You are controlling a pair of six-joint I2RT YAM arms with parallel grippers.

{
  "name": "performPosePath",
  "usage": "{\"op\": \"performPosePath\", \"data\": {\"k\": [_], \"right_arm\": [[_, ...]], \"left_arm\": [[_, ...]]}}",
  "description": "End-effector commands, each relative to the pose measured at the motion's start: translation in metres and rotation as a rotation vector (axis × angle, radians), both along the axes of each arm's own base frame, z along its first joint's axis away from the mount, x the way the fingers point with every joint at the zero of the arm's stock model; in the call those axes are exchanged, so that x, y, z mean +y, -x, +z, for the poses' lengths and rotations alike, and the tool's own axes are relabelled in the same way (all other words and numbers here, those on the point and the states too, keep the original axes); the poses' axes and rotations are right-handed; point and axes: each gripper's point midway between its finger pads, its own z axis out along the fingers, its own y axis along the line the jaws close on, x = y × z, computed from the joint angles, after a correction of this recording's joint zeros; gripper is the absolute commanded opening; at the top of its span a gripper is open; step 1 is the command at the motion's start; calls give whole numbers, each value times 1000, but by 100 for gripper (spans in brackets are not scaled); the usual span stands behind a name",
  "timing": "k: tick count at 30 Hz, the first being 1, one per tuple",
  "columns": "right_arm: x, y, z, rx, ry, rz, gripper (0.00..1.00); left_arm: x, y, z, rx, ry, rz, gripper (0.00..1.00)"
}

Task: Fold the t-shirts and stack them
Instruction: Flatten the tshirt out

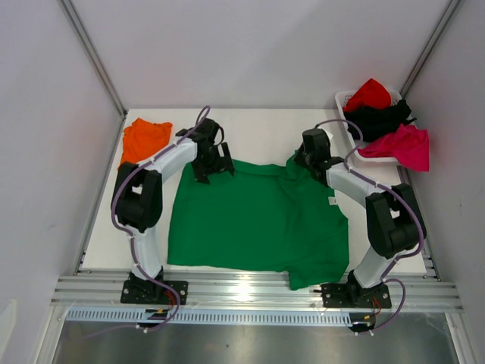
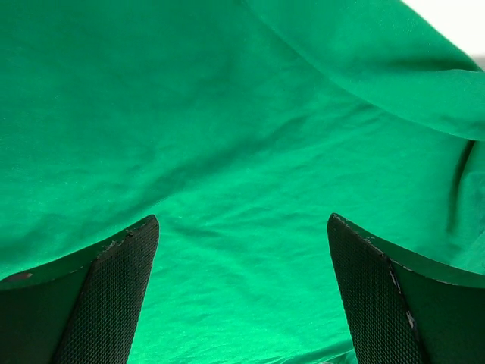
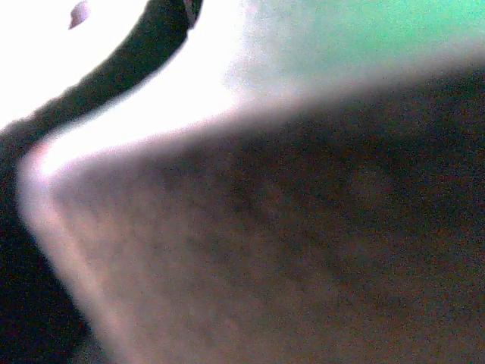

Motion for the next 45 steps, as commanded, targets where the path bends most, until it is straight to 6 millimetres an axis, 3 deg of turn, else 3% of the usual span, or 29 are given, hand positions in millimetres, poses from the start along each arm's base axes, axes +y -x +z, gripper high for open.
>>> {"op": "performPosePath", "data": {"k": [1, 8, 13, 16, 21, 24, 30, 32, 34, 35, 39, 45], "right_arm": [[-5, -18, 43, -113, 0, -22, 3], [-23, -36, 61, -155, -9, -54, 3], [-42, -49, 95, -221, -24, -87, 3], [-52, -53, 112, -246, -29, -101, 3], [-58, -52, 124, -268, -30, -105, 3], [-59, -51, 120, -259, -27, -110, 3], [-58, -51, 109, -235, -32, -105, 3], [-57, -52, 107, -233, -35, -101, 3], [-56, -53, 107, -231, -38, -96, 3], [-56, -52, 106, -230, -37, -96, 3], [-55, -52, 104, -226, -36, -89, 3], [-56, -46, 98, -214, -26, -82, 3]], "left_arm": [[7, -11, 34, -88, -12, -9, 94], [10, -11, 38, -98, -29, -6, 94], [11, -11, 37, -96, -34, -7, 94], [11, -11, 37, -92, -31, -7, 94], [13, -15, 34, -93, -50, -5, 94], [21, -16, 29, -80, -100, 10, 94], [41, -31, 48, -134, -203, 61, 94], [45, -44, 60, -176, -206, 83, 94], [46, -50, 57, -170, -210, 96, 94], [48, -60, 66, -193, -204, 114, 94], [46, -78, 63, -178, -119, 259, 94], [39, -90, 64, -163, 57, 535, 94]]}}
